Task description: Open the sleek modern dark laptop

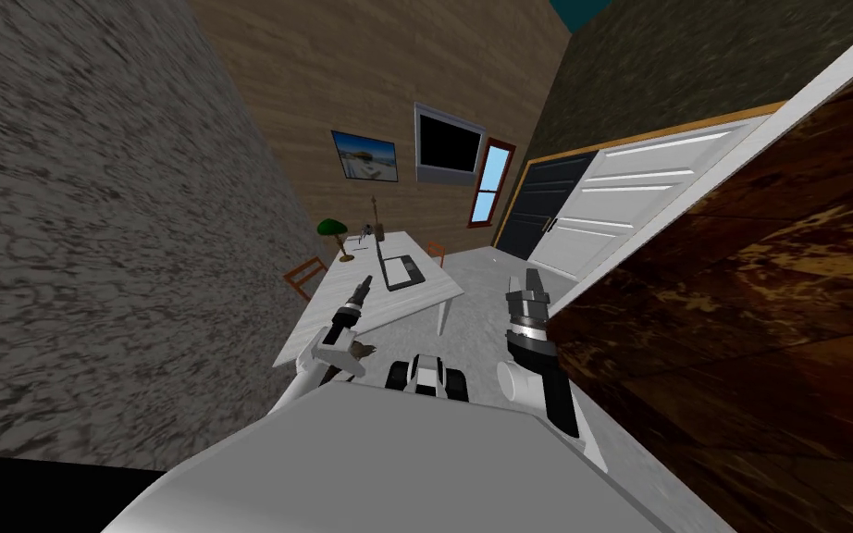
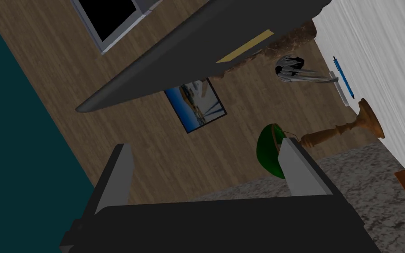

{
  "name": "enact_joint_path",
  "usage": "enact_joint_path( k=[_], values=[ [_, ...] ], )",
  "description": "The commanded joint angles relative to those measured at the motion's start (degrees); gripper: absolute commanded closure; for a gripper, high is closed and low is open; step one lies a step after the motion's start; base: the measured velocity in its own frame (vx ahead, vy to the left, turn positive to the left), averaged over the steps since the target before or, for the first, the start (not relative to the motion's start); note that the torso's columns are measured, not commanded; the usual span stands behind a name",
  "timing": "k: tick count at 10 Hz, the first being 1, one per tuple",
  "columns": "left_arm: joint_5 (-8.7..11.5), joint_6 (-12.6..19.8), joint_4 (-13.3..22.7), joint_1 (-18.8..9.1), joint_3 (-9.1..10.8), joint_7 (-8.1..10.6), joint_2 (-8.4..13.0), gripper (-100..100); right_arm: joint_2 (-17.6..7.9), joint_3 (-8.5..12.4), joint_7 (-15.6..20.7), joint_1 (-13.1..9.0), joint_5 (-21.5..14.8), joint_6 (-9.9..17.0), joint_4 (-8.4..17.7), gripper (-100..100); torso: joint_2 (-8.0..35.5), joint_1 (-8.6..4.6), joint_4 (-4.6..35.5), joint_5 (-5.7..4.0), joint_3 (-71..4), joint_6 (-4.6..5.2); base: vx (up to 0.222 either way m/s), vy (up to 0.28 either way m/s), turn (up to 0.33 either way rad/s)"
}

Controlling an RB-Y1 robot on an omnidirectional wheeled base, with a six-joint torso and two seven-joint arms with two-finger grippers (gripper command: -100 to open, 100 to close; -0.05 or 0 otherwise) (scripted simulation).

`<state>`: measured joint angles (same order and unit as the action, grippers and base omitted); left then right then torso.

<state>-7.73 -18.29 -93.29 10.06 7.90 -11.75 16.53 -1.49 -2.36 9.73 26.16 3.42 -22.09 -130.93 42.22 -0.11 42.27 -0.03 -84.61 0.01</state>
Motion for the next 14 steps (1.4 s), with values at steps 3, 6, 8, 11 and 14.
enact_joint_path(
  k=[3, 6, 8, 11, 14],
  values=[
    [-2.12, 3.84, 0.73, -2.51, -0.67, -0.66, 0.05, -100, -0.01, 0.01, 0.0, 0.0, 0.0, 0.0, 0.0, 0, 0.24, 0.33, 0.06, 0.08, 0.14, -0.05, 0.065, -0.05, -0.051],
    [-2.47, 5.1, -0.16, -1.64, -0.89, -0.78, 1.45, 100, -0.01, 0.02, 0.0, 0.0, 0.0, 0.0, 0.0, 0, 0.18, 0.16, 0.05, 0.05, 0.11, -0.01, 0.017, -0.012, -0.02],
    [-3.07, 8.55, -1.9, -0.6, -1.12, -0.83, 4.75, 100, 0.0, 0.01, 0.0, -0.01, 0.0, 0.0, 0.0, 0, 0.04, -0.06, 0.02, -0.02, 0.02, 0.03, 0.005, -0.065, -0.087],
    [-3.98, 13.51, -4.53, 0.97, -1.45, -0.91, 9.61, 100, 0.0, 0.0, 0.0, -0.01, 0.0, 0.0, 0.0, 0, -0.08, 0.05, -0.03, 0.03, -0.05, 0.09, 0.012, -0.087, -0.084],
    [-4.59, 17.29, -6.27, 2.02, -1.67, -0.96, 12.99, 100, -0.01, 0.01, 0.0, 0.0, 0.0, 0.0, 0.0, 0, 0.06, 0.26, 0.01, 0.07, 0.04, -0.02, 0.018, -0.058, -0.052]
  ],
)
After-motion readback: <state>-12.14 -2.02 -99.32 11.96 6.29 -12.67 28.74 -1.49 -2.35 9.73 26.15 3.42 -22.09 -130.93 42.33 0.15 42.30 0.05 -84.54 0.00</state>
